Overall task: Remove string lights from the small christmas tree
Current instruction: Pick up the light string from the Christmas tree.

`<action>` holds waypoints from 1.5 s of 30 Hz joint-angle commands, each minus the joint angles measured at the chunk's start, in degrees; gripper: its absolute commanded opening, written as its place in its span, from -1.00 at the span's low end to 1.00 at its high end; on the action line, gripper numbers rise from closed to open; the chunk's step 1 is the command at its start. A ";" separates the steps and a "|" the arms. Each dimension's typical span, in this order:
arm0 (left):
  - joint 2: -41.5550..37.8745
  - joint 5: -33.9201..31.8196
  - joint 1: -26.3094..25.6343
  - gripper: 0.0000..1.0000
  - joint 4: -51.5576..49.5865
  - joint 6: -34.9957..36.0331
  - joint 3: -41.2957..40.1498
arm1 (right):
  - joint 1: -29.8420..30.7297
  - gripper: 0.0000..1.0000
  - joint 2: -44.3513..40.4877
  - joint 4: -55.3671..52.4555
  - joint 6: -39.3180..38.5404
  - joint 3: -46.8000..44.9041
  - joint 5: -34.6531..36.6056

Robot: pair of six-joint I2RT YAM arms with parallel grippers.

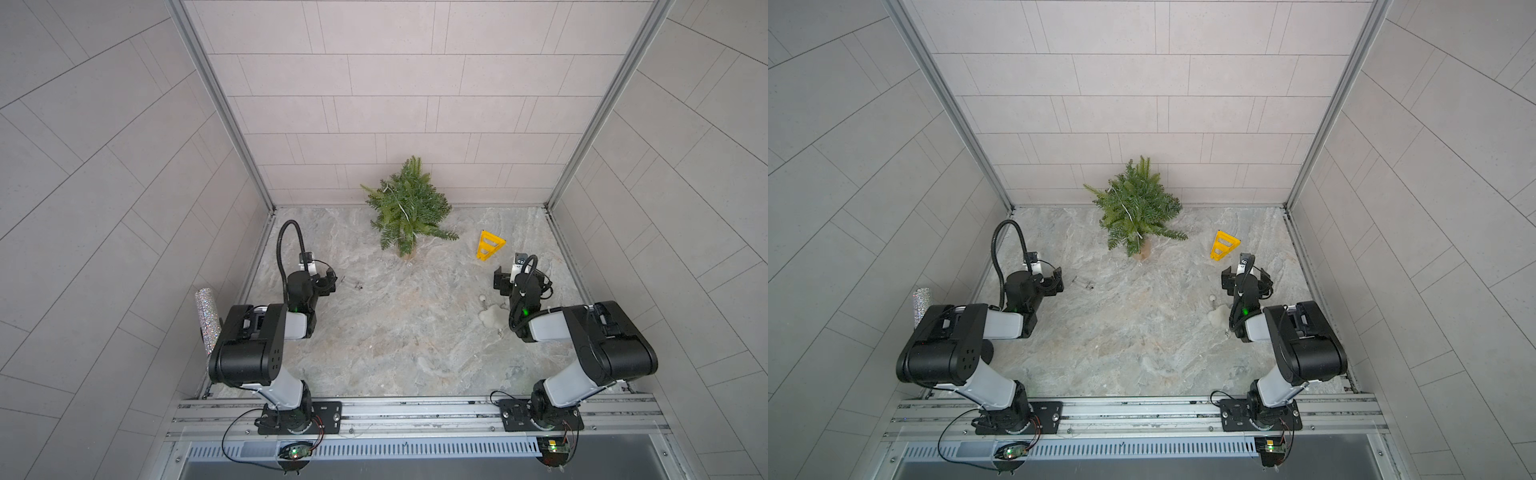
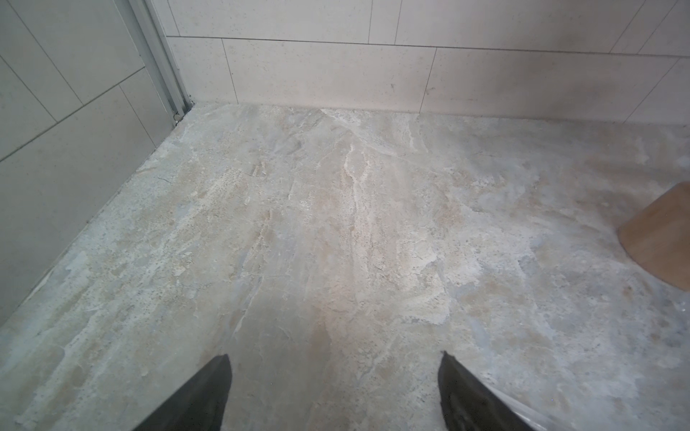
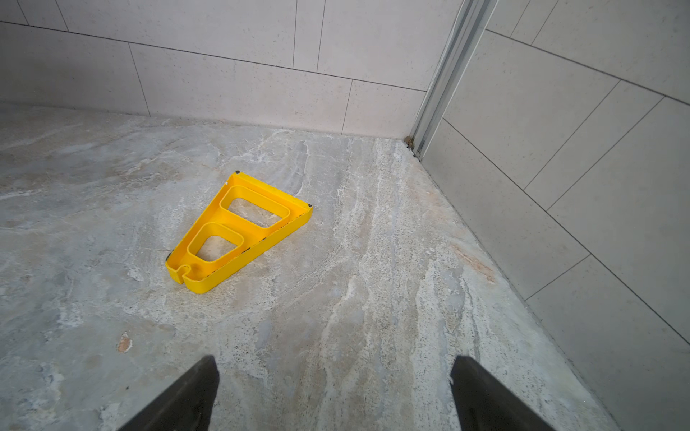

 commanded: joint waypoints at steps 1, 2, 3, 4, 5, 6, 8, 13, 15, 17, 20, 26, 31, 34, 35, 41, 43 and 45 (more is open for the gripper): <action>-5.57 0.01 -0.05 0.96 -7.43 0.57 2.69 | 2.15 0.97 -0.90 5.16 -1.73 -2.68 4.24; -8.55 -1.20 -0.30 1.00 -14.19 0.18 4.76 | 3.24 0.99 -2.72 4.86 -2.33 -3.09 7.22; -11.34 -4.88 -0.65 1.00 -21.68 -1.79 7.52 | 4.41 0.99 -5.94 1.91 -3.06 -2.79 9.70; -13.59 -7.80 -0.87 1.00 -27.92 -3.99 10.28 | 5.32 0.97 -9.56 -3.90 -4.09 -1.37 10.78; -14.65 -9.03 -0.97 1.00 -32.06 -5.44 12.29 | 6.07 0.93 -12.45 -10.13 -4.25 0.76 11.73; -15.38 -10.86 -0.97 1.00 -35.11 -8.22 14.05 | 6.32 0.93 -15.76 -18.77 -0.17 4.36 14.39; -17.33 -13.25 -0.88 1.00 -40.00 -14.38 16.29 | 5.45 0.93 -20.08 -36.50 9.83 12.02 14.59; -26.26 -4.96 -1.37 0.80 -46.12 -25.93 18.47 | 5.44 0.75 -24.06 -54.86 16.45 24.66 -3.23; -28.81 1.53 -1.58 0.79 -49.62 -28.57 20.88 | 6.37 0.72 -24.32 -58.53 17.95 28.03 -12.05; -31.27 11.91 -1.76 0.78 -54.18 -28.76 24.25 | 8.25 0.61 -23.59 -61.40 18.69 30.79 -21.48; -32.89 25.04 -3.72 0.79 -63.49 -20.53 29.63 | 13.27 0.52 -21.88 -63.21 16.54 31.79 -29.04; -33.92 40.37 -4.53 0.78 -64.87 -12.27 31.27 | 20.92 0.19 -18.49 -46.94 9.68 25.01 -41.43; -33.93 44.92 -4.48 0.75 -64.69 -9.75 29.89 | 21.92 0.13 -14.19 -33.29 12.37 23.62 -39.51; -34.29 49.94 -4.53 0.75 -65.06 -6.44 29.51 | 22.75 0.11 -10.18 -26.73 12.80 23.39 -40.10; -34.42 50.77 -4.49 0.74 -65.38 -5.39 29.30 | 22.76 0.10 -9.05 -26.24 12.63 24.00 -39.65; -34.64 52.29 -6.47 0.68 -66.28 -1.03 28.94 | 22.84 0.13 -3.89 -21.44 12.20 27.09 -40.80; -34.67 53.27 -6.77 0.68 -66.31 -0.66 29.09 | 22.80 0.13 -1.52 -20.25 13.48 28.44 -40.22; -35.30 53.43 -6.76 0.67 -66.36 -0.05 28.95 | 22.88 0.13 0.27 -16.89 15.01 28.83 -41.04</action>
